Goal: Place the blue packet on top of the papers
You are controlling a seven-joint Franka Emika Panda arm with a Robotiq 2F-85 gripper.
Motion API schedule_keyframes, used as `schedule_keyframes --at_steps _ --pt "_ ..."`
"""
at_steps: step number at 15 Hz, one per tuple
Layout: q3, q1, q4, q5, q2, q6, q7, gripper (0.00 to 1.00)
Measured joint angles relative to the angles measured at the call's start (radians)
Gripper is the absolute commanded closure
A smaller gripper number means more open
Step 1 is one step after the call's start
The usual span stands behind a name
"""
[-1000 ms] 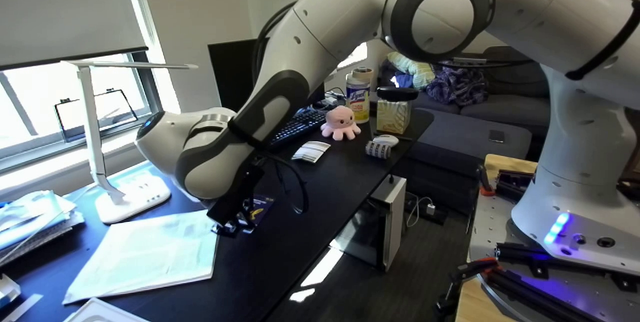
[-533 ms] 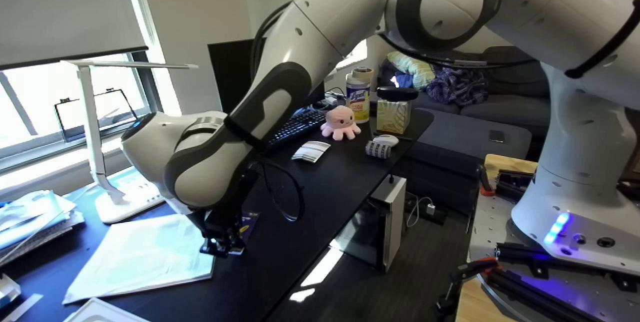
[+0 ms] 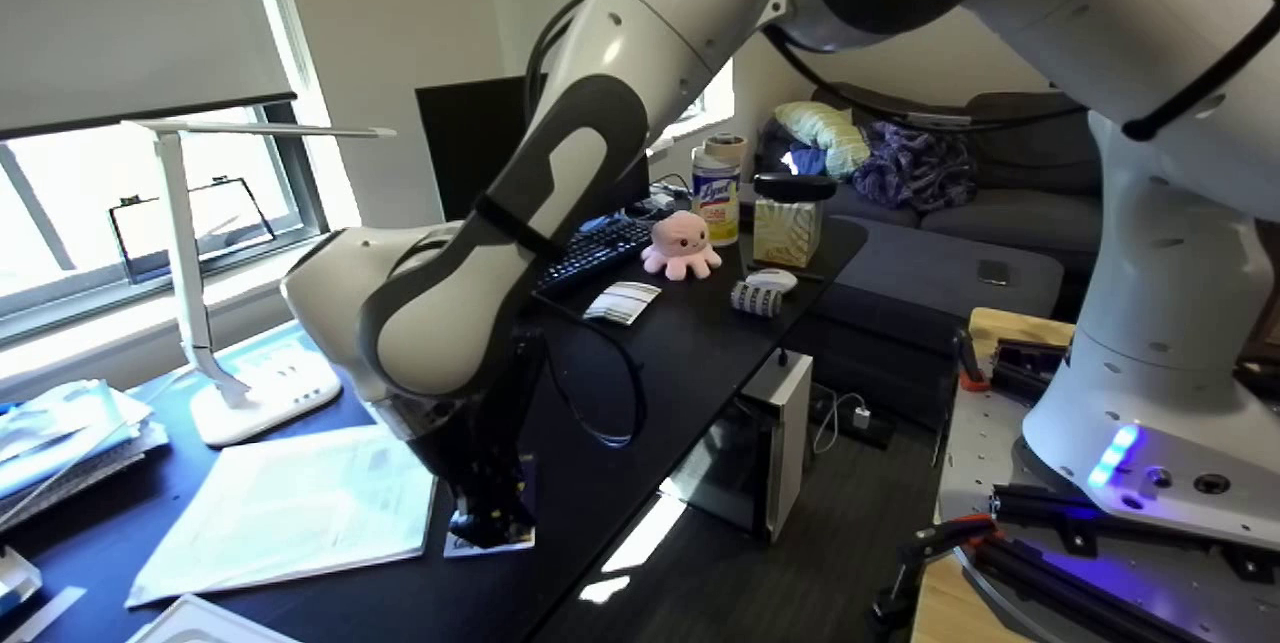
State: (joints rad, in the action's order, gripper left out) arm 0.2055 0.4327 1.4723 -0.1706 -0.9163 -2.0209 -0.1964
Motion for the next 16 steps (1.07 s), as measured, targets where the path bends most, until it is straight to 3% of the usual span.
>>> schedule_keyframes --at_steps 3,11,16 --pt "0.014 -0.013 0.056 0.019 0.026 0.02 0.092 0.99" --pt "-0.08 -0.016 0.103 0.004 0.049 0.157 0.088 0.99" --pt "-0.086 -0.027 0.101 0.021 0.048 0.16 0.068 0.99"
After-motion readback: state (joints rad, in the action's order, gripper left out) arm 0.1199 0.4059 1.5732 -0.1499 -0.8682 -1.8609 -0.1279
